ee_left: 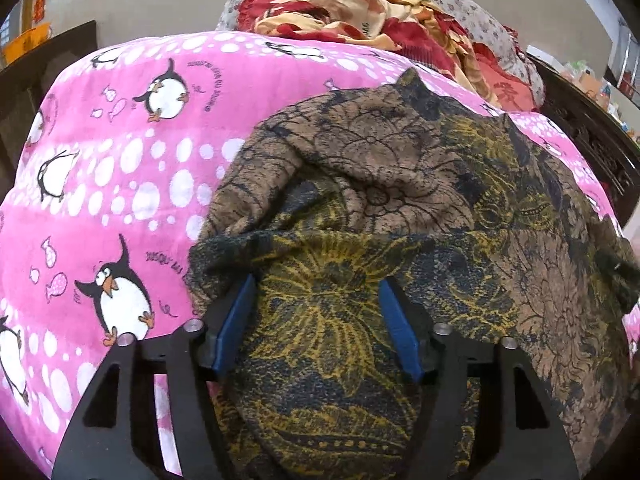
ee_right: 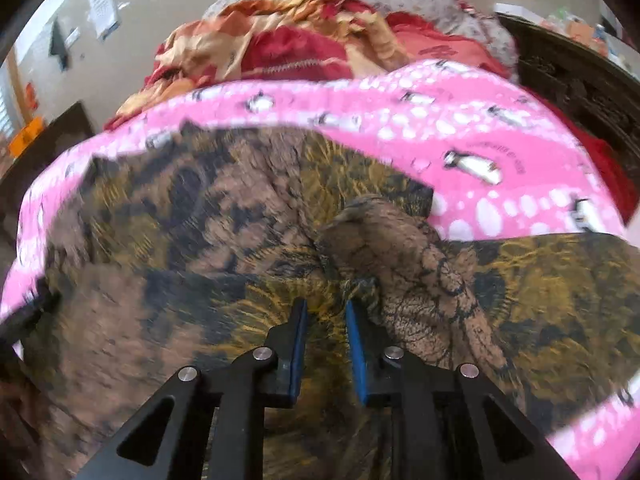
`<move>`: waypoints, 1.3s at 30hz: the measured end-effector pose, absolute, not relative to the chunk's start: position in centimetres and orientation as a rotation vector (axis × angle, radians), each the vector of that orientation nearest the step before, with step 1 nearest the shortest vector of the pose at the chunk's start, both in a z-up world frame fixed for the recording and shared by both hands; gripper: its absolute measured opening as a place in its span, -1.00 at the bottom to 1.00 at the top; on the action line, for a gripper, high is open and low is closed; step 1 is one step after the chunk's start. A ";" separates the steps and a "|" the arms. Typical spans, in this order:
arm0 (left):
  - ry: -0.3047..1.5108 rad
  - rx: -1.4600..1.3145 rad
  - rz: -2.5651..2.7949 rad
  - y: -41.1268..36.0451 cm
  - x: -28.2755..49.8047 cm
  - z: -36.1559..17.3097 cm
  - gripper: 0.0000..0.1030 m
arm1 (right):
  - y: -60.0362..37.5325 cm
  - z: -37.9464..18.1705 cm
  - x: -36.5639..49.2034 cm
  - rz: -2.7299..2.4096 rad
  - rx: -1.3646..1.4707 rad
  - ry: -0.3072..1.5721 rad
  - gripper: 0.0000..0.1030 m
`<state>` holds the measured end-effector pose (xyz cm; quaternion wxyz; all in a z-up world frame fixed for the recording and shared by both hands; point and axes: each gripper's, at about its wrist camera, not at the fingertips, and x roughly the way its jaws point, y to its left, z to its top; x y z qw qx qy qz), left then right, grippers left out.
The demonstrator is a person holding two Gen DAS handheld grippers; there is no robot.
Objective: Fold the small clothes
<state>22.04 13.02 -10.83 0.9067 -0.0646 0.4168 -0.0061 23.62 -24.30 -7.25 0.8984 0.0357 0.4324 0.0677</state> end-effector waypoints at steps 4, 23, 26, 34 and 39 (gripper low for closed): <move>0.810 -0.127 -0.013 11.8 20.2 -7.8 0.27 | -19.8 -4.9 20.7 0.230 0.033 0.851 -0.64; 0.851 -0.162 -0.186 9.0 15.8 -10.7 0.43 | -40.0 -3.6 13.7 -0.080 0.172 0.749 0.13; 0.853 -0.172 -0.172 9.1 16.2 -10.7 0.43 | -48.8 -4.9 13.1 -0.166 0.379 0.734 -0.02; 0.862 -0.109 -0.146 7.8 16.5 -11.0 0.52 | -55.6 -9.2 14.5 -0.123 0.604 0.667 -0.15; 0.863 -0.103 -0.143 7.9 16.5 -10.9 0.52 | -56.7 -10.2 15.3 -0.113 0.713 0.593 -0.36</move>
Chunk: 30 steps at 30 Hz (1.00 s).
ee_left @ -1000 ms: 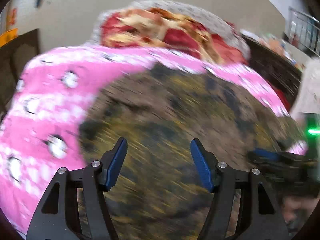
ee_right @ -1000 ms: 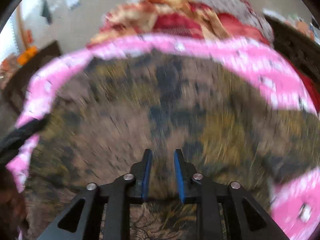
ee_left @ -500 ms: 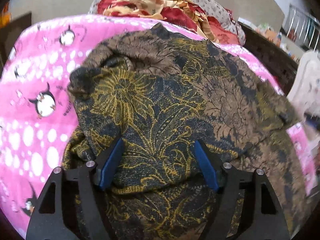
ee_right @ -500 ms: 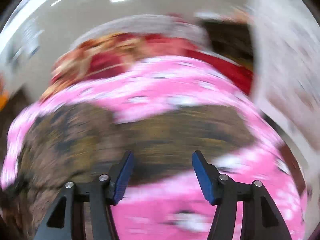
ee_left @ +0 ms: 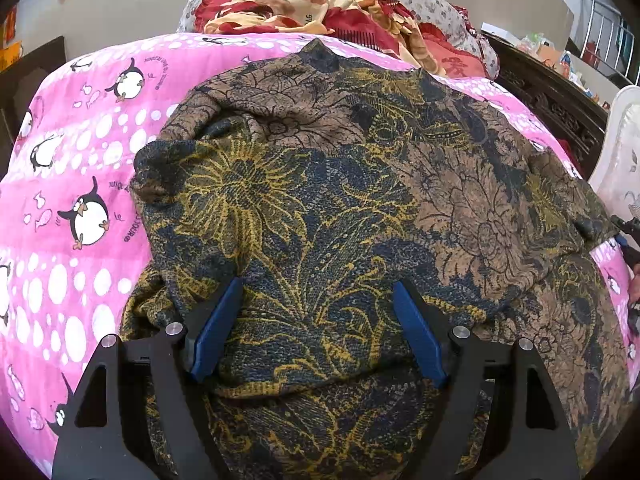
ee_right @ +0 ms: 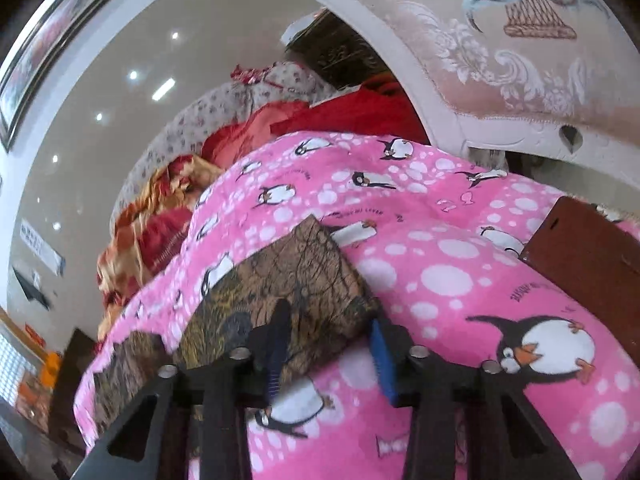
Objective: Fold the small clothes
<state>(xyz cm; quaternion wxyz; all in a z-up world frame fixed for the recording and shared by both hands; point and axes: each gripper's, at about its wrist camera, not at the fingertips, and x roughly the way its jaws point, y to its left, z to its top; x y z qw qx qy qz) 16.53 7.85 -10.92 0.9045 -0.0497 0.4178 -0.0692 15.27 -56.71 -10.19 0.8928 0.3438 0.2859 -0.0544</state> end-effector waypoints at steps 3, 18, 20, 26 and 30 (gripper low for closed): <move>0.864 -0.099 -0.141 7.8 16.5 -10.9 0.52 | -56.8 -10.0 15.0 -0.098 0.728 0.579 -0.73; 0.859 -0.114 -0.151 7.9 16.5 -11.0 0.53 | -57.6 8.4 13.3 -0.122 0.388 0.445 -0.89; 0.858 -0.117 -0.153 7.9 16.5 -11.0 0.53 | -57.0 10.3 13.2 -0.117 0.368 0.424 -0.89; 0.854 -0.136 -0.166 8.4 16.3 -11.0 0.53 | -48.0 11.8 15.0 0.086 0.287 0.452 -0.89; 0.849 -0.153 -0.175 8.6 16.3 -10.9 0.53 | -37.6 11.5 16.4 0.300 0.247 0.474 -0.89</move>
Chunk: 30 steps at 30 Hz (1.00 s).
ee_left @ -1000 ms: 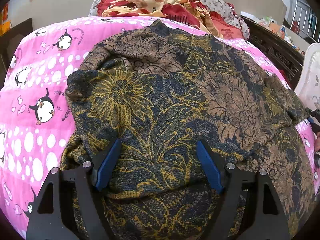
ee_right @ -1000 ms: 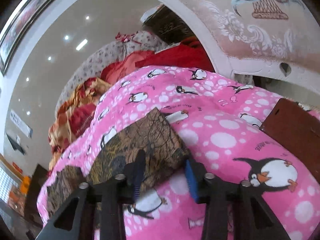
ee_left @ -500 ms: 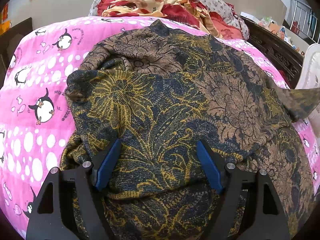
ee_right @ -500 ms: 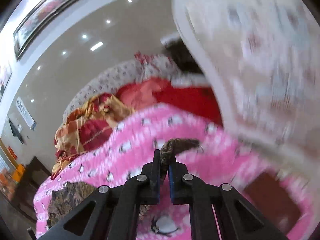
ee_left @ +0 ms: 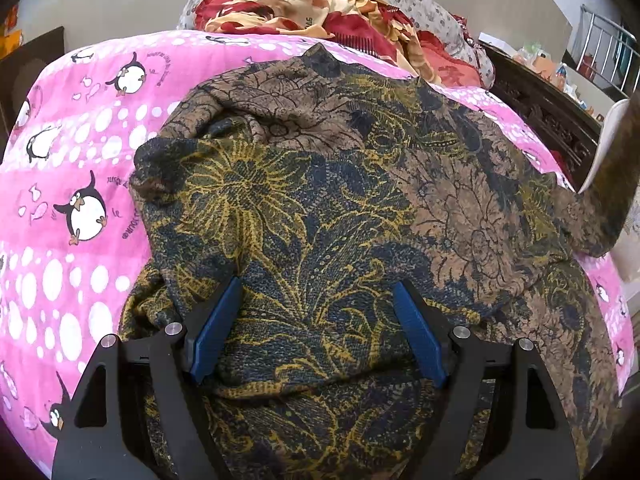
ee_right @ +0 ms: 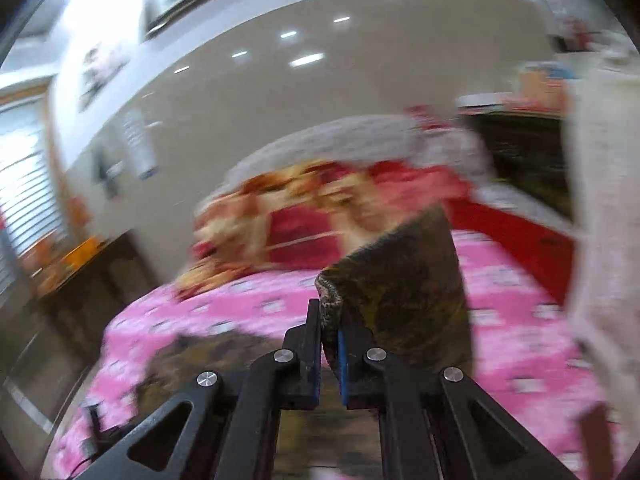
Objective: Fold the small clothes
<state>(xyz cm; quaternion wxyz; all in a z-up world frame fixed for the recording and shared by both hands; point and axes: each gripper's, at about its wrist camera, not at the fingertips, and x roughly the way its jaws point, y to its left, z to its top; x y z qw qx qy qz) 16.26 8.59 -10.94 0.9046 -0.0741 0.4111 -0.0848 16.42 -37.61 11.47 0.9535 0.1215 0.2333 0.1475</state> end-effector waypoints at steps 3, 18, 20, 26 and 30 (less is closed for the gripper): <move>0.843 -0.173 -0.186 8.9 16.1 -10.9 0.52 | -28.8 10.3 17.5 0.474 0.241 0.499 -0.89; 0.756 -0.388 -0.237 12.2 11.6 -8.4 0.53 | -4.5 -7.6 19.4 0.707 0.080 0.925 -0.88; 0.738 -0.408 -0.249 12.4 12.0 -7.5 0.53 | -4.3 -8.8 18.8 0.682 0.023 0.952 -0.43; 0.826 -0.438 -0.407 10.1 16.9 -8.2 0.53 | -8.1 -8.0 14.1 0.630 -0.091 0.915 -0.08; 0.913 -0.479 -0.459 9.4 19.8 -10.6 0.53 | -11.8 -8.8 9.9 0.511 -0.285 0.860 -0.08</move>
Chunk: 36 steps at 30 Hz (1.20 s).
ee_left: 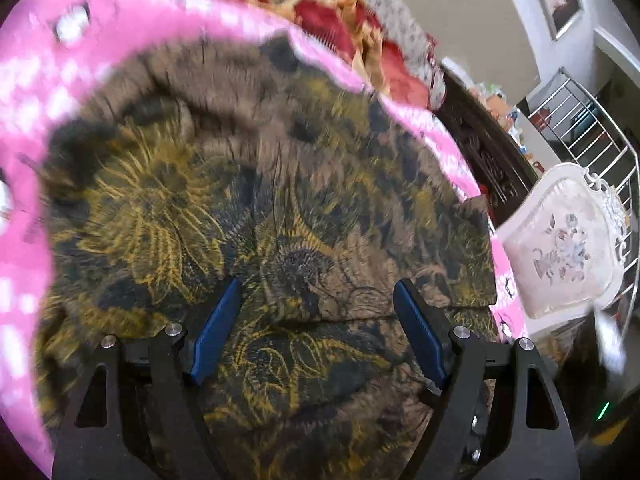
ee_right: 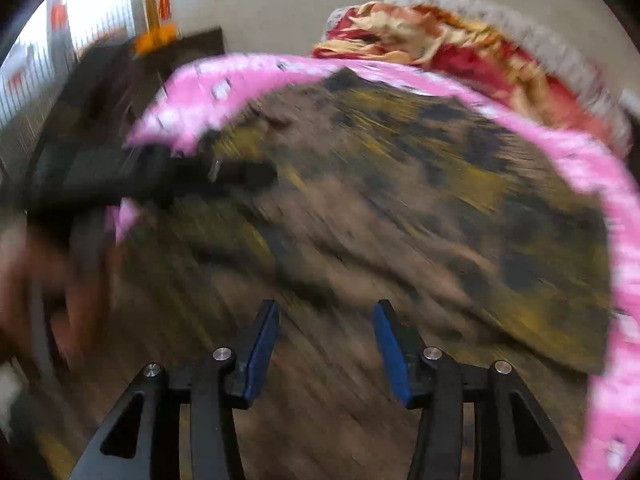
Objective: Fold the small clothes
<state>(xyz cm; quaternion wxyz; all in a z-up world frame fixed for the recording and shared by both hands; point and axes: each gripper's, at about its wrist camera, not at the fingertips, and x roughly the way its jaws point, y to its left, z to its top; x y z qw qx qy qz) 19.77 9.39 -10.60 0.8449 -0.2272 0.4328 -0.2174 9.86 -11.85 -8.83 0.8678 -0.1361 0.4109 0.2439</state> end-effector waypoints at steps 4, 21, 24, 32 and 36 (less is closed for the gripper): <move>0.907 -0.535 -0.512 9.3 20.7 -10.3 0.54 | -15.1 -9.9 7.2 0.424 -0.304 0.806 0.35; 0.928 -0.538 -0.353 9.0 21.6 -10.2 -0.92 | -15.5 -10.8 9.8 0.334 -0.221 0.850 0.67; 0.881 -0.506 -0.349 9.6 19.5 -9.0 -0.93 | -15.5 -10.9 9.7 0.330 -0.222 0.850 0.69; 0.806 -0.324 -0.230 15.2 16.3 -6.1 -0.93 | -15.4 -10.9 9.6 0.325 -0.221 0.850 0.70; 0.915 -0.287 -0.198 16.8 17.8 -9.1 -0.91 | -15.4 -10.9 9.6 0.326 -0.220 0.852 0.70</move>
